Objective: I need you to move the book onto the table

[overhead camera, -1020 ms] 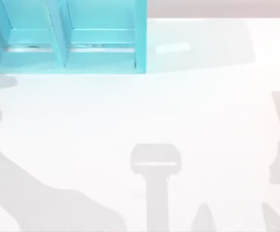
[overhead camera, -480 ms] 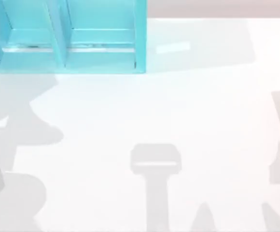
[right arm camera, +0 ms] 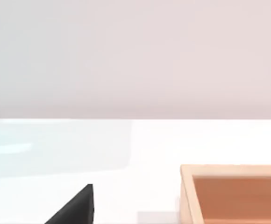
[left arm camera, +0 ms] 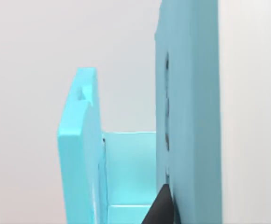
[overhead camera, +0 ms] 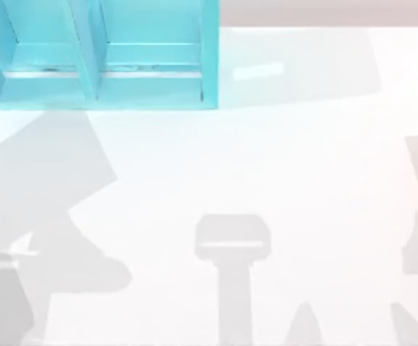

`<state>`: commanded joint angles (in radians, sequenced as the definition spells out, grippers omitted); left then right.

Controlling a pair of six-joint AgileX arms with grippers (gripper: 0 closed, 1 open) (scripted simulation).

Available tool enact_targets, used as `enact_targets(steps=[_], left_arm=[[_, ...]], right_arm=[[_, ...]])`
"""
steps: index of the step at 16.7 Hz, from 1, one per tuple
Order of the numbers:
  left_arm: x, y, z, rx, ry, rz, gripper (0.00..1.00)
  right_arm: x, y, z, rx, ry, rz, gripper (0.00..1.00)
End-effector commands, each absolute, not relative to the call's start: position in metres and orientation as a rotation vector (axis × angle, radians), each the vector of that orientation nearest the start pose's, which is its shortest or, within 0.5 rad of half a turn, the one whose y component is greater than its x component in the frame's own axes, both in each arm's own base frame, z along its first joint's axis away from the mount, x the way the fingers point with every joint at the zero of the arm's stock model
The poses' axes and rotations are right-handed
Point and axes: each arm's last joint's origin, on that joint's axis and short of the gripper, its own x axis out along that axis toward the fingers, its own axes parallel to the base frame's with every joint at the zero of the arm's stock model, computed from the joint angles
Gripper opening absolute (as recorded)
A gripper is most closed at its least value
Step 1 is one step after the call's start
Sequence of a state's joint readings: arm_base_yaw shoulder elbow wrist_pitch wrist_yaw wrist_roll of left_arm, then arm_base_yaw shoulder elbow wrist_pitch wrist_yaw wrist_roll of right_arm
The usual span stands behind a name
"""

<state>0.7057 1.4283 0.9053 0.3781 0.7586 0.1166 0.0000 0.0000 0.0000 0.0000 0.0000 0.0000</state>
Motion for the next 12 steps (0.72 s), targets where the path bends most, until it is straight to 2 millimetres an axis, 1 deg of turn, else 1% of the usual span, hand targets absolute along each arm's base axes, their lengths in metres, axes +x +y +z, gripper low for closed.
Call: enact_targets(steps=[5, 6, 7, 9, 12], left_arm=[[0.259, 0.193, 0.275, -0.002, 0.105, -0.048, 0.0], [0.262, 0.192, 0.269, -0.037, 0.129, -0.045, 0.0], [0.268, 0.191, 0.26, -0.087, 0.163, -0.04, 0.0], [0.284, 0.182, 0.237, -0.228, 0.264, -0.023, 0.0], [0.309, 0.157, 0.195, -0.485, 0.466, 0.037, 0.0]], right_arm=[[0.106, -0.001, 0.16, 0.0, 0.0, 0.0, 1.0], [0.106, -0.001, 0.16, 0.0, 0.0, 0.0, 1.0], [0.106, -0.001, 0.16, 0.0, 0.0, 0.0, 1.0], [0.106, -0.001, 0.16, 0.0, 0.0, 0.0, 1.0], [0.106, -0.001, 0.16, 0.0, 0.0, 0.0, 1.0]])
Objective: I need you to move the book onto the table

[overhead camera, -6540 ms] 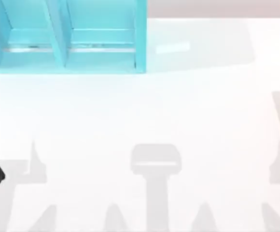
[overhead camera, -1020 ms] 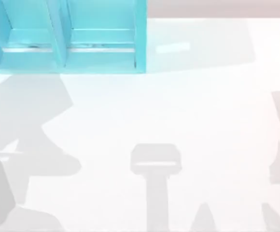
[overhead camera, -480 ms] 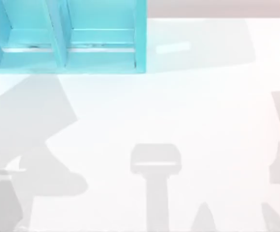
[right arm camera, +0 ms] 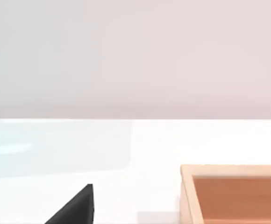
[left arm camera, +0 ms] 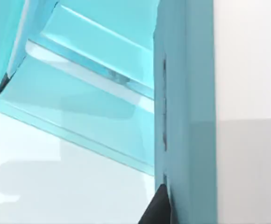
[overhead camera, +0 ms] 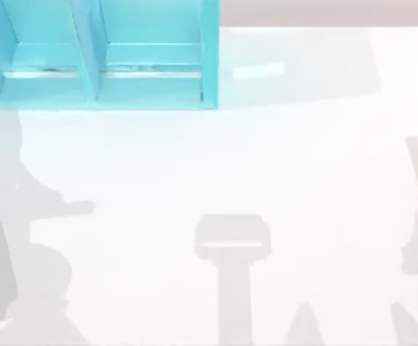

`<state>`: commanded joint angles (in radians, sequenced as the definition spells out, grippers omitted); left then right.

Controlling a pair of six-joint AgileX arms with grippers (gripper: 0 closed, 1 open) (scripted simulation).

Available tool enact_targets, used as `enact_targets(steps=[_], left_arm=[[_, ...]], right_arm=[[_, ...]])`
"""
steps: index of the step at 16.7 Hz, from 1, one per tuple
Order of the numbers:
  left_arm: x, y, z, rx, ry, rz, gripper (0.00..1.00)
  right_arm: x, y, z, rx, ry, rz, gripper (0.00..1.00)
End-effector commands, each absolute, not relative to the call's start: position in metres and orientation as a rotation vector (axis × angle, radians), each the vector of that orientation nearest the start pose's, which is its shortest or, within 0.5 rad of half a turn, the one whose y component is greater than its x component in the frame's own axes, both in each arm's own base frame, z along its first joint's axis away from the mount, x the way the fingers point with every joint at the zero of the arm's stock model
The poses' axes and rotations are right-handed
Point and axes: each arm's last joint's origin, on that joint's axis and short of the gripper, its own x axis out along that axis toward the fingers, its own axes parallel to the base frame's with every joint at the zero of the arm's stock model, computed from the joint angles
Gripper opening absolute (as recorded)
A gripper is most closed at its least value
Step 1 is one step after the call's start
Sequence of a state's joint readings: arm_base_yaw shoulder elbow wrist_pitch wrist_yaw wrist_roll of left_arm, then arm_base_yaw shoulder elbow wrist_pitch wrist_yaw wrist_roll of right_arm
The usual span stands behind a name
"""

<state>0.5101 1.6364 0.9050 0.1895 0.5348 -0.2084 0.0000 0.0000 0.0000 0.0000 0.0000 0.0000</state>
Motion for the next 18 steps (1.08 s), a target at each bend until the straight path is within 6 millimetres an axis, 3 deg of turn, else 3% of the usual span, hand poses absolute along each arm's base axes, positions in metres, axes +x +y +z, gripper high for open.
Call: enact_targets(steps=[3, 7, 12, 18], left_arm=[[0.323, 0.125, 0.153, -0.718, 0.683, 0.151, 0.0], [0.335, 0.071, 0.119, -0.881, 0.885, 0.338, 0.0], [0.337, -0.001, 0.091, -0.891, 1.026, 0.547, 0.0], [0.318, -0.084, 0.068, -0.798, 1.024, 0.76, 0.0]], right_arm=[[0.106, -0.001, 0.16, 0.0, 0.0, 0.0, 1.0], [0.106, -0.001, 0.16, 0.0, 0.0, 0.0, 1.0], [0.106, -0.001, 0.16, 0.0, 0.0, 0.0, 1.0], [0.106, -0.001, 0.16, 0.0, 0.0, 0.0, 1.0]])
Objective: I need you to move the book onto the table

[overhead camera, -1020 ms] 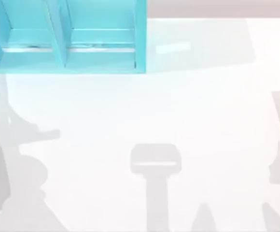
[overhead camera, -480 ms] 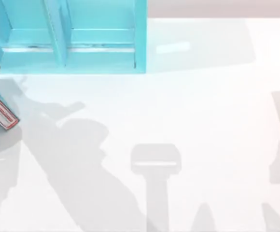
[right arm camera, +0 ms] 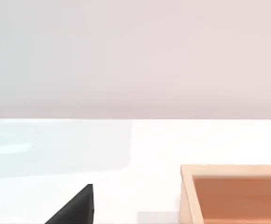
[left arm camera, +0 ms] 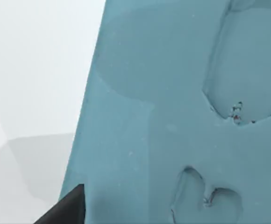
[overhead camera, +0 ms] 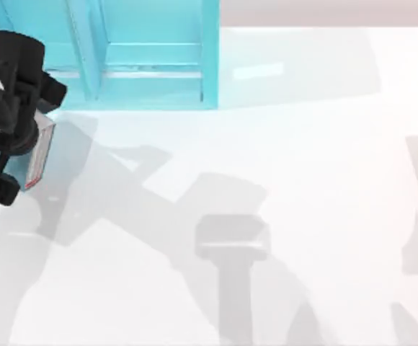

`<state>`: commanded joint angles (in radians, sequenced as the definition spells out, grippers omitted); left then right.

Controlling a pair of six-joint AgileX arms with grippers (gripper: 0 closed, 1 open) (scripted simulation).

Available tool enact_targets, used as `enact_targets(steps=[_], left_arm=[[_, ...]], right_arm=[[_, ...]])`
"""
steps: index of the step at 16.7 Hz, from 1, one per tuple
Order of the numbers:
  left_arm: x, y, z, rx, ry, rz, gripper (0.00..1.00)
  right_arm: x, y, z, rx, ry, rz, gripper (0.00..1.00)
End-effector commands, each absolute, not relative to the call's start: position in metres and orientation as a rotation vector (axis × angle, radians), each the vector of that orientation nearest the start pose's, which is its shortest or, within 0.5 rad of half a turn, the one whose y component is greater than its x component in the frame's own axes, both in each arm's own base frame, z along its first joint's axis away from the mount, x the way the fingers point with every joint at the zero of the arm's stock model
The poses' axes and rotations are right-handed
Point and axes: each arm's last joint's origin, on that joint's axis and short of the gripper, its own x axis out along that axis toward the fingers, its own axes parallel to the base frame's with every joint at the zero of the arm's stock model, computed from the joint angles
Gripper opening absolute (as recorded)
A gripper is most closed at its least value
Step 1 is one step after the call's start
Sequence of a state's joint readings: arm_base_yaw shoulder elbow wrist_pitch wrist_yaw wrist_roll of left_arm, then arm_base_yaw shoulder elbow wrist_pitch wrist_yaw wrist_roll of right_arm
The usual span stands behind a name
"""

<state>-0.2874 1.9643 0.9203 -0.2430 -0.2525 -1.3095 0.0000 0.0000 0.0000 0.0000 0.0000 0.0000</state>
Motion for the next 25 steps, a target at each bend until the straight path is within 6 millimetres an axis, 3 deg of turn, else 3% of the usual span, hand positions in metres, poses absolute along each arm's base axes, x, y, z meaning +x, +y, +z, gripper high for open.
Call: enact_targets(steps=[5, 11, 14, 18, 22, 25], left_arm=[[0.298, -0.151, 0.066, -0.786, 0.849, 0.82, 0.0], [0.269, -0.224, 0.077, -0.933, 0.566, 0.768, 0.0], [0.243, -0.266, 0.083, -1.033, 0.422, 0.681, 0.0], [0.191, -0.322, 0.098, -1.219, 0.245, 0.493, 0.0], [0.146, -0.357, 0.12, -1.443, 0.135, 0.337, 0.0], [0.136, -0.366, 0.133, -1.535, 0.113, 0.293, 0.0]], right_arm=[[0.106, -0.001, 0.16, 0.0, 0.0, 0.0, 1.0], [0.106, -0.001, 0.16, 0.0, 0.0, 0.0, 1.0], [0.106, -0.001, 0.16, 0.0, 0.0, 0.0, 1.0], [0.106, -0.001, 0.16, 0.0, 0.0, 0.0, 1.0], [0.106, -0.001, 0.16, 0.0, 0.0, 0.0, 1.0], [0.106, -0.001, 0.16, 0.0, 0.0, 0.0, 1.0]])
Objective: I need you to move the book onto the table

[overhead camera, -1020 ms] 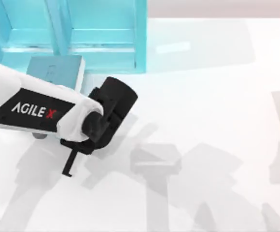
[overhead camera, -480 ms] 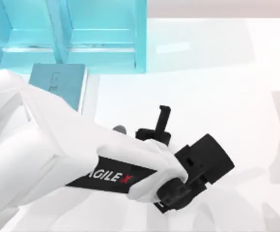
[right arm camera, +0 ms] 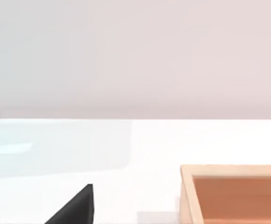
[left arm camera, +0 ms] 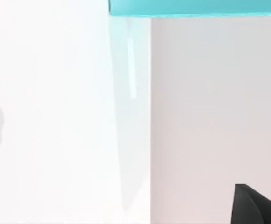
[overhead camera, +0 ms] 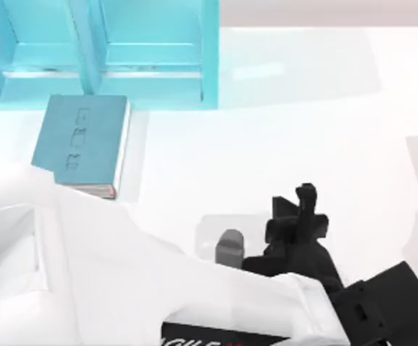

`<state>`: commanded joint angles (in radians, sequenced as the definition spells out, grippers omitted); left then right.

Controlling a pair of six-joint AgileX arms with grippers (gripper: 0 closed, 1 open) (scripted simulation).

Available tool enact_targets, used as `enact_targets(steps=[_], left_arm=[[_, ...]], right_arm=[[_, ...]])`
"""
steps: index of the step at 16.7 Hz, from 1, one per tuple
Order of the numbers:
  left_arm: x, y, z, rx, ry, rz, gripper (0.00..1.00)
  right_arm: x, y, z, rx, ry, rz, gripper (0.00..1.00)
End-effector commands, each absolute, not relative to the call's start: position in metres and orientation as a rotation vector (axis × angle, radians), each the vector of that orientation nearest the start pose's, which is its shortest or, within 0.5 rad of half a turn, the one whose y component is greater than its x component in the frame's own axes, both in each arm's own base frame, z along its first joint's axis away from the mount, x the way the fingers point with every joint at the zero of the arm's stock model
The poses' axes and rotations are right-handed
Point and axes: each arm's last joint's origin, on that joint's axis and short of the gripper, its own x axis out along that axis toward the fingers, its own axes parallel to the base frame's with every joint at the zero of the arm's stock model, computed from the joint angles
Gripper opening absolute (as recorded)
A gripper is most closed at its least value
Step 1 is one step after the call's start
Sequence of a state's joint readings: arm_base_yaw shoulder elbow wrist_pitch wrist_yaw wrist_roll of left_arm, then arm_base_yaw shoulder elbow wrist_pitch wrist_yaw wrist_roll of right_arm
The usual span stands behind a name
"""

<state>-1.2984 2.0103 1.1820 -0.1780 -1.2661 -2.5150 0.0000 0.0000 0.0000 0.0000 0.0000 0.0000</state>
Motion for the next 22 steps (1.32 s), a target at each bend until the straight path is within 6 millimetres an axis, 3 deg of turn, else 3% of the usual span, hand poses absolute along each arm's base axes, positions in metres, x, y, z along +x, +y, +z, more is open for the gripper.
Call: enact_targets(steps=[17, 22], left_arm=[[0.133, -0.365, 0.132, -1.533, 0.109, 0.298, 0.0], [0.133, -0.365, 0.107, -1.533, 0.11, 0.298, 0.0]], right_arm=[[0.106, -0.001, 0.16, 0.0, 0.0, 0.0, 1.0], [0.106, -0.001, 0.16, 0.0, 0.0, 0.0, 1.0]])
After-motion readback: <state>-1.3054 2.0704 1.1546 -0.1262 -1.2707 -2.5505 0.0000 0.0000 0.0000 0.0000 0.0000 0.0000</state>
